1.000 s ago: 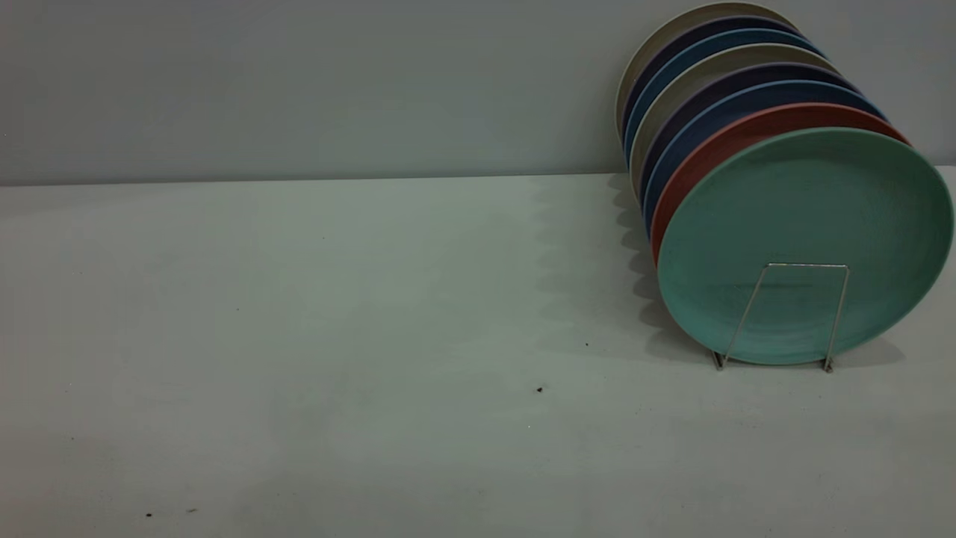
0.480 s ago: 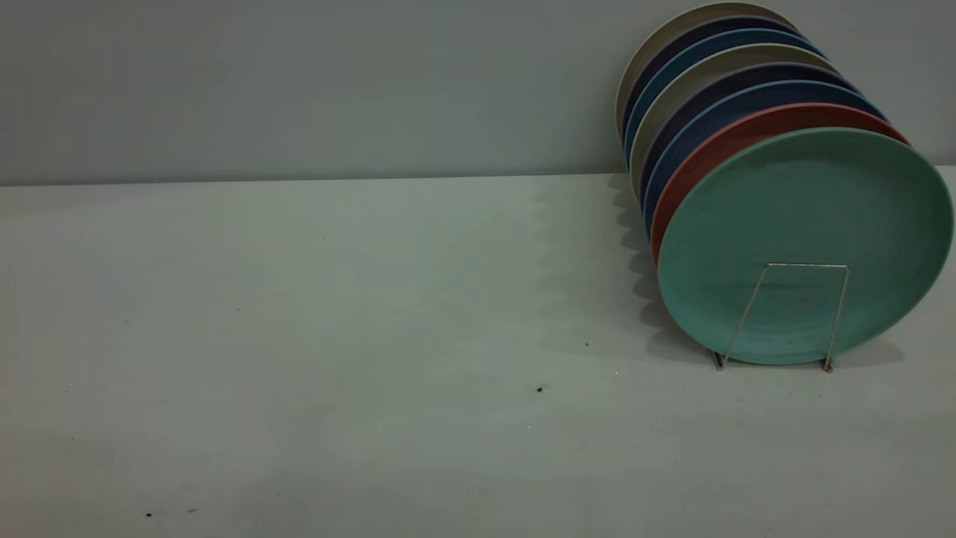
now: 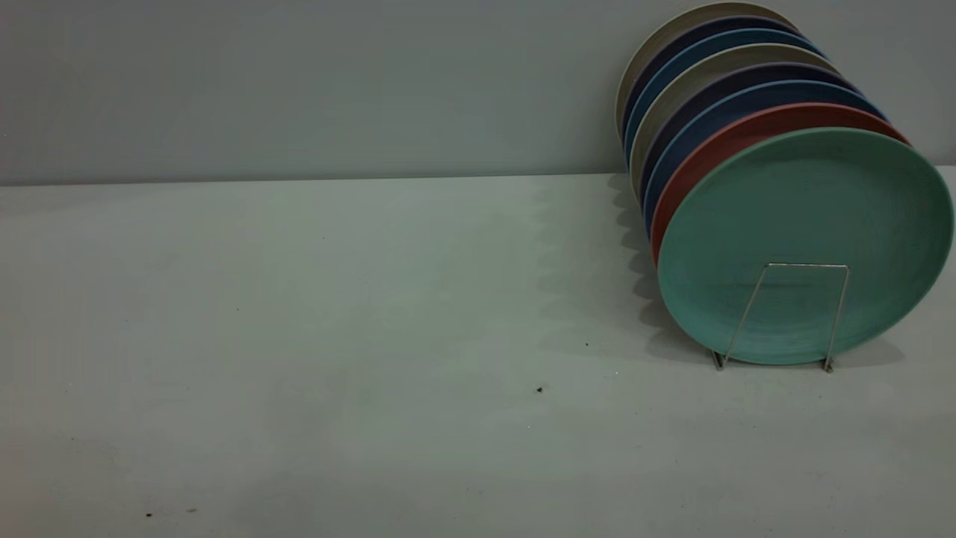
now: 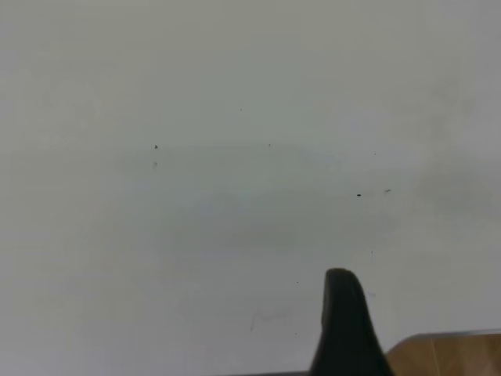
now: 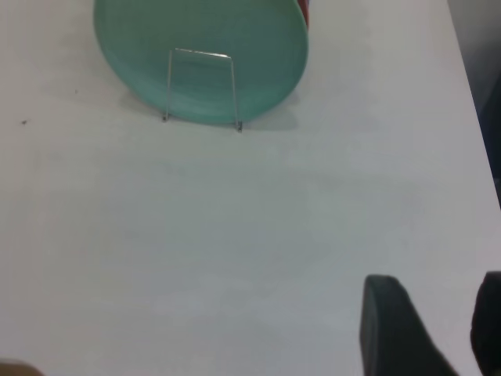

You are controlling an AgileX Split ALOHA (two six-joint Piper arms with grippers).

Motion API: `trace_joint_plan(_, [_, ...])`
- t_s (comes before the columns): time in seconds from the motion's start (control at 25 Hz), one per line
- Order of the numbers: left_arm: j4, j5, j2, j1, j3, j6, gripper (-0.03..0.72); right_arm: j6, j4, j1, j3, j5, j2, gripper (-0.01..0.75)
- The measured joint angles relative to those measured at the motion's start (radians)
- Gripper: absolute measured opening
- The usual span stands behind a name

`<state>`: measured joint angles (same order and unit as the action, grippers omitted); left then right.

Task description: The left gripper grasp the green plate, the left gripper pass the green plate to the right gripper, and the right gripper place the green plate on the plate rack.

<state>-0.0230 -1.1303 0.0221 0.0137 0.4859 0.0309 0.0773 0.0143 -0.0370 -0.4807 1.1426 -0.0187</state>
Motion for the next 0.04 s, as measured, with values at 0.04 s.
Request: trace_joint_plan(0.04, [0.000,0.000,0.000,0.000,0.000,0.000,0.526,0.000,0.000,0.000,0.000,0.000,0.000,0.266])
